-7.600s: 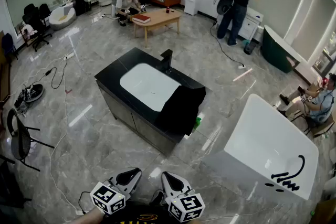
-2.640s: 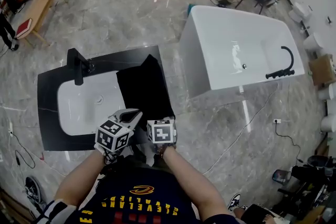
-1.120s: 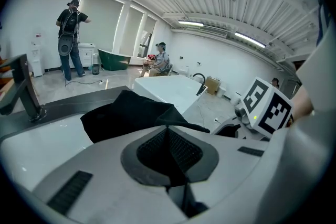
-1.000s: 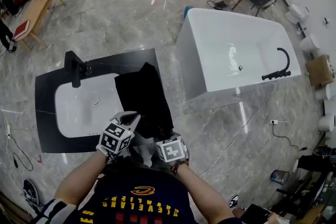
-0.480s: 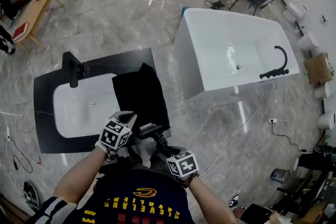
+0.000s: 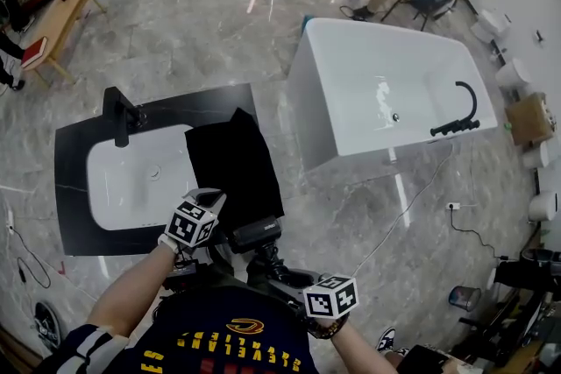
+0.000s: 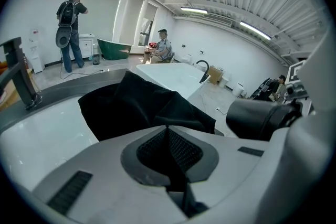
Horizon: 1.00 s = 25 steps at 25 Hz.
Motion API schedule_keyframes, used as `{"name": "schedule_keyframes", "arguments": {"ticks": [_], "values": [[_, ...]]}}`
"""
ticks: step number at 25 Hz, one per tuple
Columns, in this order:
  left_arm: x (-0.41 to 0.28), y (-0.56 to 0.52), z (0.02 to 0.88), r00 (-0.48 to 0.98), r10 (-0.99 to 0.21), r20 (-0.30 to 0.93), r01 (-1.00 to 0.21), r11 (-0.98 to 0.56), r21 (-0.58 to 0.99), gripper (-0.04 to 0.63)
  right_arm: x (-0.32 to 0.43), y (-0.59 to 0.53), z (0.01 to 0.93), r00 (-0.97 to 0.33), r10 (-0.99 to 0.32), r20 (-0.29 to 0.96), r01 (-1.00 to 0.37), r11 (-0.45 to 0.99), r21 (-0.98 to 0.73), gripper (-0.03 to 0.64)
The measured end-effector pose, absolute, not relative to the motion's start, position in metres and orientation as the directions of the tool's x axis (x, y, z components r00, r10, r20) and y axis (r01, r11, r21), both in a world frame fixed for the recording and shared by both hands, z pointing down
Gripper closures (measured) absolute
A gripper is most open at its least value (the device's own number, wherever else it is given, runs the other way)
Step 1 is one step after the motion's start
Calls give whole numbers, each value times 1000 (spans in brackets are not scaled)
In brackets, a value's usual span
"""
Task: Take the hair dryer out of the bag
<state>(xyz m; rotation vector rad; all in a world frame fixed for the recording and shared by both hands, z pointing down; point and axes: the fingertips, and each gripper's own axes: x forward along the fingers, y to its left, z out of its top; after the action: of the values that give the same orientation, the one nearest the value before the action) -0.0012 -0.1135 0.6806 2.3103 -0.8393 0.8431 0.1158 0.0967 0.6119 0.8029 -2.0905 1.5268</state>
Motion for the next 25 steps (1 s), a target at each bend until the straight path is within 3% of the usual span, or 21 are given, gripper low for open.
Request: {"name": "schedule_keyframes", "arguments": {"ticks": [7, 13, 18, 25], "values": [[19, -81, 681, 624, -314, 715, -624, -752, 214, 583, 128, 43, 571, -737, -359, 573, -664, 229, -711, 416], [39, -40, 697, 595, -215, 774, -477, -870, 125, 576, 118, -33, 578, -702, -429, 569, -696, 244, -675, 416], [38, -27, 696, 551, -214, 807, -368, -930, 5, 441, 105, -76, 609, -673, -416, 612, -728, 222, -649, 416], [15, -33, 656, 594, -332, 733, -463, -886, -26, 434, 85, -107, 641, -629, -382, 677, -773, 220, -595, 416]]}}
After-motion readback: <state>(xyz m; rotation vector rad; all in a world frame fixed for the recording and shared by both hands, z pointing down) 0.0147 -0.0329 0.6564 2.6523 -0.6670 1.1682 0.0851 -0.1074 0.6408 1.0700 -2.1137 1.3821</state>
